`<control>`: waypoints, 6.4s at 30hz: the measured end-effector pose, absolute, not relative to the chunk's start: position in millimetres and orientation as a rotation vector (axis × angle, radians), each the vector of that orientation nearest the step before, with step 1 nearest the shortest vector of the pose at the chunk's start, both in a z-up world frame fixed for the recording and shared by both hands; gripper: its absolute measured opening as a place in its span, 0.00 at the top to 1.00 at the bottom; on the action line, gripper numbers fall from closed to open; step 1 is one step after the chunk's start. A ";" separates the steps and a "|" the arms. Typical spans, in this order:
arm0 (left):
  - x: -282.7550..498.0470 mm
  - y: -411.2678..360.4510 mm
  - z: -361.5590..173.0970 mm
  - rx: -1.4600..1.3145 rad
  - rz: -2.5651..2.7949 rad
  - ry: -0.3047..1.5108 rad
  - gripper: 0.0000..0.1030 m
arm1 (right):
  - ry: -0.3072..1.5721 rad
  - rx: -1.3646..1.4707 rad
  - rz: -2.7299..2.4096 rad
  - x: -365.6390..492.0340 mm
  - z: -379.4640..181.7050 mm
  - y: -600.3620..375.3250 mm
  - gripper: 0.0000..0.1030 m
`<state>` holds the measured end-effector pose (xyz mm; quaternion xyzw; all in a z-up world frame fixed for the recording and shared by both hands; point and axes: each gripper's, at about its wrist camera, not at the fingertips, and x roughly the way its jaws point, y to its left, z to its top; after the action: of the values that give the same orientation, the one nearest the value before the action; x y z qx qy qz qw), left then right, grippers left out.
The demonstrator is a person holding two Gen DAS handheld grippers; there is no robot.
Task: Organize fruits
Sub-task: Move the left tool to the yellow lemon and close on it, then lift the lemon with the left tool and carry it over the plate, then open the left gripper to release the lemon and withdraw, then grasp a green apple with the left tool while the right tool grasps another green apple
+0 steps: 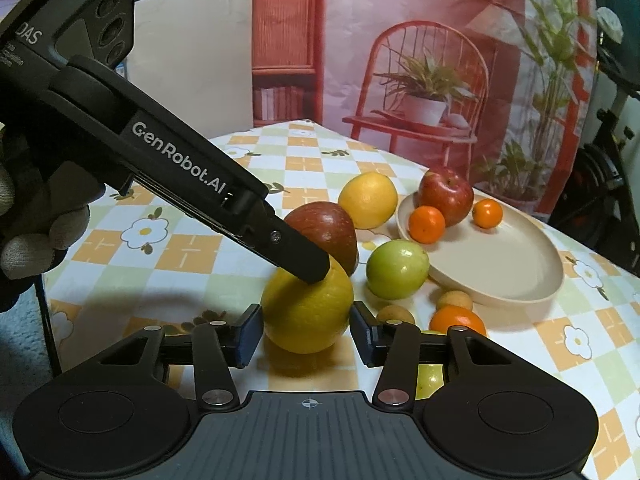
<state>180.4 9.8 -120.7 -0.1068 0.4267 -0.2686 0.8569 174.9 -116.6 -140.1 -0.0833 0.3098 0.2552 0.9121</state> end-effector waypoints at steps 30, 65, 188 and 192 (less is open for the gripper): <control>184.3 7.3 -111.0 -0.252 -0.596 0.874 0.61 | 0.679 -0.030 0.542 199.3 -138.5 -132.5 0.51; 368.6 -94.9 -98.1 -0.154 -0.676 0.894 0.62 | 0.722 0.060 0.395 374.7 -122.8 -245.0 0.51; 256.8 -60.1 -133.3 0.086 -0.526 0.949 0.46 | 0.701 0.232 0.268 193.6 -140.2 -251.0 0.58; 261.3 -62.2 -135.8 0.110 -0.511 0.959 0.46 | 0.700 0.242 0.256 192.7 -141.4 -254.8 0.58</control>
<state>261.3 -62.2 -135.8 0.0523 0.4559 -0.2428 0.8547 192.7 -254.8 -141.4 0.1177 0.3413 0.1249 0.9242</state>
